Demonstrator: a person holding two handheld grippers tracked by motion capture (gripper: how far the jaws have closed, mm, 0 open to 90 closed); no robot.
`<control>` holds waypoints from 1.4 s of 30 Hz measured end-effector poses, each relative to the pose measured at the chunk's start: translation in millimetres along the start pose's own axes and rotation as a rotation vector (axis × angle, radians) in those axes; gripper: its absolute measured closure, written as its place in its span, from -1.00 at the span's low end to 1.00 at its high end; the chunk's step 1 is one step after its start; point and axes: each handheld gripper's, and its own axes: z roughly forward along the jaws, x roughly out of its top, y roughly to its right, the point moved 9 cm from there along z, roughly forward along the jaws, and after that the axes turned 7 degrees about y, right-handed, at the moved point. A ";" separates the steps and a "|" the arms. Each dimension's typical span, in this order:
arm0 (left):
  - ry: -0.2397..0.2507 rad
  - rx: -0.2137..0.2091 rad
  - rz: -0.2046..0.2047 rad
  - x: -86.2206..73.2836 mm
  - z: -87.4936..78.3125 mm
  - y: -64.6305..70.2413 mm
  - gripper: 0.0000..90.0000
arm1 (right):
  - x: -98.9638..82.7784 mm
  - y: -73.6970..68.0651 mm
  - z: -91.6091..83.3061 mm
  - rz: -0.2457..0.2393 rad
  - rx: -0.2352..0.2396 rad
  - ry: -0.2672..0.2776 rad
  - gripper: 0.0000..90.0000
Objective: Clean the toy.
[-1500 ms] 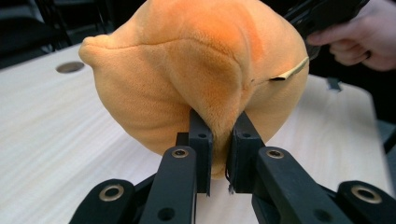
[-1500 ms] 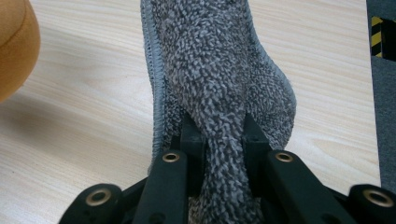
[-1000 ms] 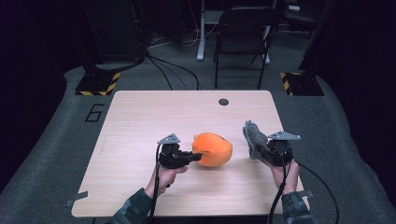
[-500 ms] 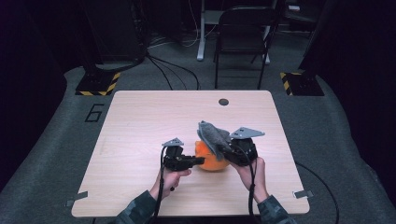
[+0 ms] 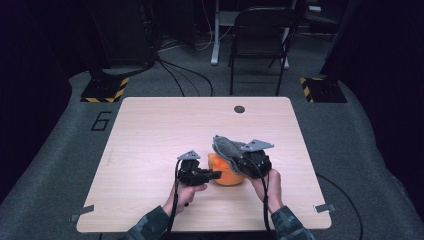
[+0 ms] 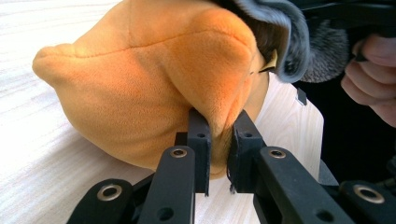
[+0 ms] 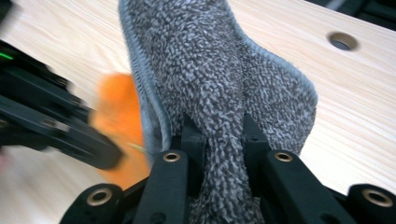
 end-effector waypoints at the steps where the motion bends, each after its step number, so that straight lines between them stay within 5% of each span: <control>1: -0.001 -0.004 0.007 0.0 0.4 0.1 0.80 | -4.6 5.7 -0.5 0.014 -0.013 -0.009 0.72; 8: 0.012 -0.014 0.003 1.5 1.4 -1.3 0.80 | -35.6 45.1 6.1 0.099 -0.066 -0.074 0.73; 20: 0.017 -0.012 0.021 2.6 1.4 -2.6 0.80 | -68.0 66.7 26.3 0.141 -0.090 -0.170 0.73; 24: 0.017 -0.006 0.028 3.2 1.0 -3.4 0.80 | -58.7 70.5 17.7 0.142 -0.100 -0.147 0.73; 28: 0.019 -0.003 0.028 3.6 1.4 -2.9 0.80 | -20.4 60.3 -12.2 0.123 -0.069 -0.024 0.73; 33: 0.014 -0.004 0.044 3.3 1.6 -2.8 0.80 | 24.9 3.9 -36.8 0.061 0.061 0.109 0.73; 37: 0.013 -0.002 0.047 3.0 1.0 -3.6 0.80 | 25.7 -31.7 -24.5 -0.001 0.116 0.093 0.73; 42: 0.014 0.002 0.041 2.0 2.6 -4.4 0.80 | 6.1 -27.4 -1.0 0.007 0.104 0.034 0.73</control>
